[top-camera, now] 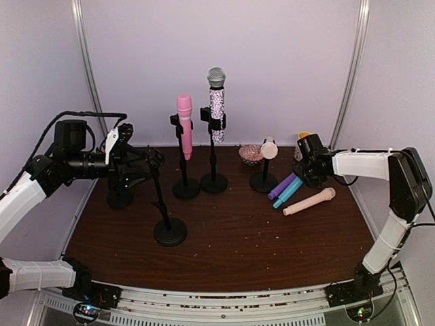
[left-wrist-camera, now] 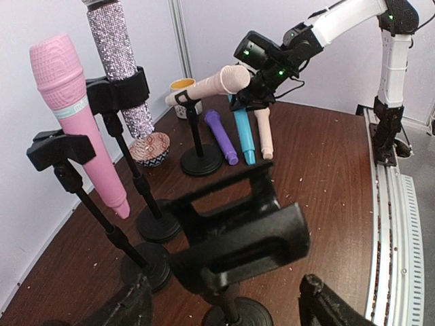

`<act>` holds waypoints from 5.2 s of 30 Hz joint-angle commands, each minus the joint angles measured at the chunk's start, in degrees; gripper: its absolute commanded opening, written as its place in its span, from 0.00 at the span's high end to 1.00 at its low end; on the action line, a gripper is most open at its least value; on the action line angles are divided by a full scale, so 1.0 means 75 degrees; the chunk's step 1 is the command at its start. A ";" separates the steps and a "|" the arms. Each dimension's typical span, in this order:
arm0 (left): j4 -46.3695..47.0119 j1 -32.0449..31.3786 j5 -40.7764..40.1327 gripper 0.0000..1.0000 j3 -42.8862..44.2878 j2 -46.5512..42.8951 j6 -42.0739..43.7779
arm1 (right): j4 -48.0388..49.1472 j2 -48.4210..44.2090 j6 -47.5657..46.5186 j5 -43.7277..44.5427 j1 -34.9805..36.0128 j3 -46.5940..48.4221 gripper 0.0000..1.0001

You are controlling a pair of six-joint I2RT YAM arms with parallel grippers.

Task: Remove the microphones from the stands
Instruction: Place the microphone at the center of the board, then adjust the microphone stand at the center of the board.

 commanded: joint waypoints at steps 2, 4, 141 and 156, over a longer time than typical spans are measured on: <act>-0.0399 0.0011 -0.0042 0.24 0.0094 -0.0200 0.0366 | -0.0283 0.0177 -0.0029 0.0059 -0.0049 0.0214 0.56; -0.0452 0.0010 0.0036 0.24 0.0131 -0.0192 0.0367 | -0.0290 0.0212 -0.0050 0.0021 -0.0049 0.0234 0.54; -0.9097 -0.0380 0.0022 0.29 0.8360 0.5379 0.8290 | 0.6586 0.0062 -0.8850 -0.0309 0.6481 -0.0683 0.78; -0.6327 -0.0705 -0.0576 0.69 0.7607 0.4869 0.4261 | 0.6833 -0.0502 -0.8940 0.0380 0.6470 -0.1236 0.84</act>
